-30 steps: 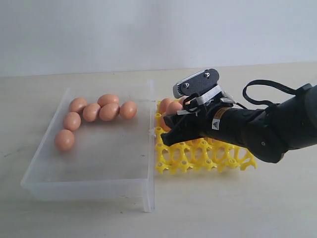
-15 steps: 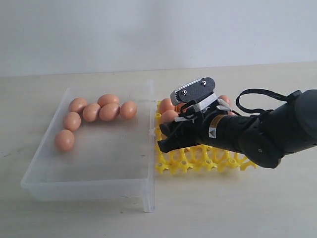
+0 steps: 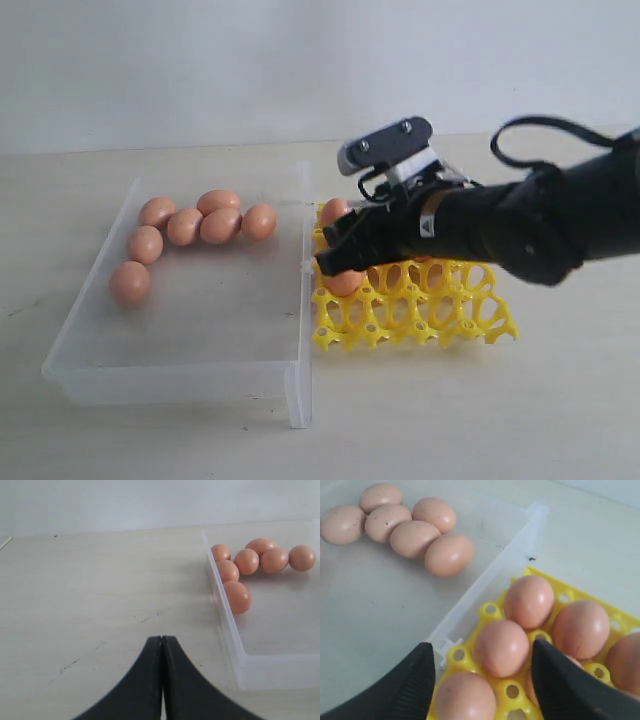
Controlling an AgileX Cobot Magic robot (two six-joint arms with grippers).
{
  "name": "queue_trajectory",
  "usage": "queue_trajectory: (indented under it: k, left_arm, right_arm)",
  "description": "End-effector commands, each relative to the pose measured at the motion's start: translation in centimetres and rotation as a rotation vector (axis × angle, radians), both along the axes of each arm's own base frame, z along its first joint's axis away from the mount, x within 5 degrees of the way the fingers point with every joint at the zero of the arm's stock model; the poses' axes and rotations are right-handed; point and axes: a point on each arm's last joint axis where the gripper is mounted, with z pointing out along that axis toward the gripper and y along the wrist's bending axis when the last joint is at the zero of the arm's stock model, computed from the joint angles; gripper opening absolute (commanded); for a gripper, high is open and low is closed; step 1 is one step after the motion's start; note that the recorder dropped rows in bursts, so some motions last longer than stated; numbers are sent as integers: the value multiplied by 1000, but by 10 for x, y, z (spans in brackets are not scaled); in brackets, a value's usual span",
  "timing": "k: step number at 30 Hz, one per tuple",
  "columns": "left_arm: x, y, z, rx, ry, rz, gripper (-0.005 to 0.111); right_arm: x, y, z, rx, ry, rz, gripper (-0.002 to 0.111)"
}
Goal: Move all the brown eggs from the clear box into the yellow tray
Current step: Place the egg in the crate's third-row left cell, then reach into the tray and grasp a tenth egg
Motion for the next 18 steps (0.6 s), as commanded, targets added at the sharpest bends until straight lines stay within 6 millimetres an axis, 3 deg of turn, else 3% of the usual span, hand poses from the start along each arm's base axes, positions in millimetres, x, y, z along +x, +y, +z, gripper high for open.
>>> queue_trajectory:
  k: [1,8,11,18]
  left_arm:
    - [0,0,2,-4,-15,-5,0]
    - [0,0,2,-4,-15,-5,0]
    - [0,0,2,-4,-15,-5,0]
    - [0,0,2,-4,-15,-5,0]
  right_arm:
    - [7,36,43,-75,141,-49,54]
    - [18,126,47,66,358,15,54]
    - [23,160,35,109,444,51,54]
    - [44,208,2,137,537,98,54]
